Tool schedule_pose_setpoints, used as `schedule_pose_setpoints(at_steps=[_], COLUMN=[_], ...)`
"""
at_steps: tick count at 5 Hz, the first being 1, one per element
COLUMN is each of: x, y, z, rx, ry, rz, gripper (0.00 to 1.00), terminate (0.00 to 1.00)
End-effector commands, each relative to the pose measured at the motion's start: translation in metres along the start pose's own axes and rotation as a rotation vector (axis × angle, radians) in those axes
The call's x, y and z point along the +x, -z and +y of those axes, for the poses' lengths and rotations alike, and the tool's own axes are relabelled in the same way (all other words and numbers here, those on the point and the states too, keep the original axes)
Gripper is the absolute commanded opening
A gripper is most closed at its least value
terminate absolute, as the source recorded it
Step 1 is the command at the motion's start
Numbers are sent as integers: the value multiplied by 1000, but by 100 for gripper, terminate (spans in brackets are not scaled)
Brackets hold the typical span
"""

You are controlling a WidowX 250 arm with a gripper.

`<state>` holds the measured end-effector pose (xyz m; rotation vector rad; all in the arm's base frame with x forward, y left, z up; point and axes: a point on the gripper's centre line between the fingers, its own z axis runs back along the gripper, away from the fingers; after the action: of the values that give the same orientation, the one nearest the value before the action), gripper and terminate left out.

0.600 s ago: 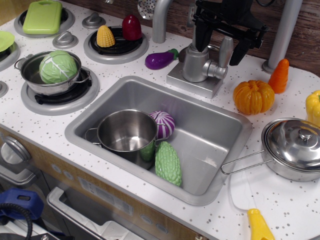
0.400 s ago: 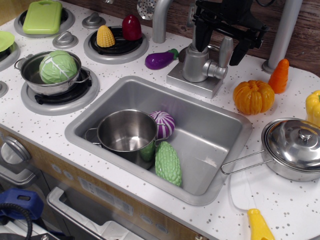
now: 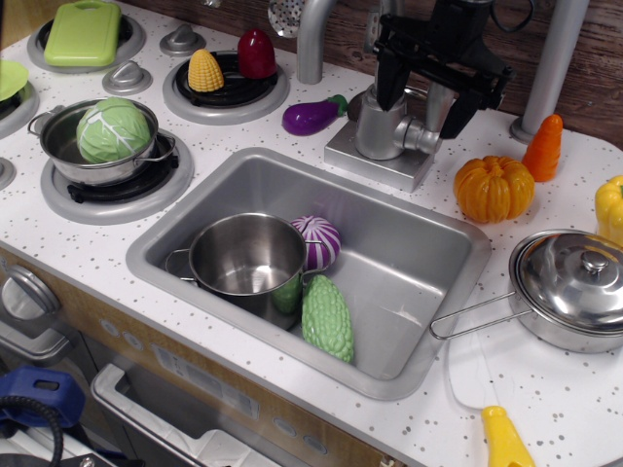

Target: Turn lever vertical to front

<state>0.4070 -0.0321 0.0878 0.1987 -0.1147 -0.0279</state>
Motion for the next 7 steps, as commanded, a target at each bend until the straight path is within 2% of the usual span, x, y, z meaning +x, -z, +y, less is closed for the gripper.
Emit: schedule_pose_setpoints(at_steps=[1,2,4,5,7], x=[24,38,49,46,28], y=[-21,-18,-12,-16,-17], z=[2,0,-5,-7,-23], rx=[27,23,19,16,8], ry=[20,10,-9,-25,-88], rz=[-159,-215,-239,-225,-195], gripper=[100,100,100,0,0], terminate=[0,0,0,0,0])
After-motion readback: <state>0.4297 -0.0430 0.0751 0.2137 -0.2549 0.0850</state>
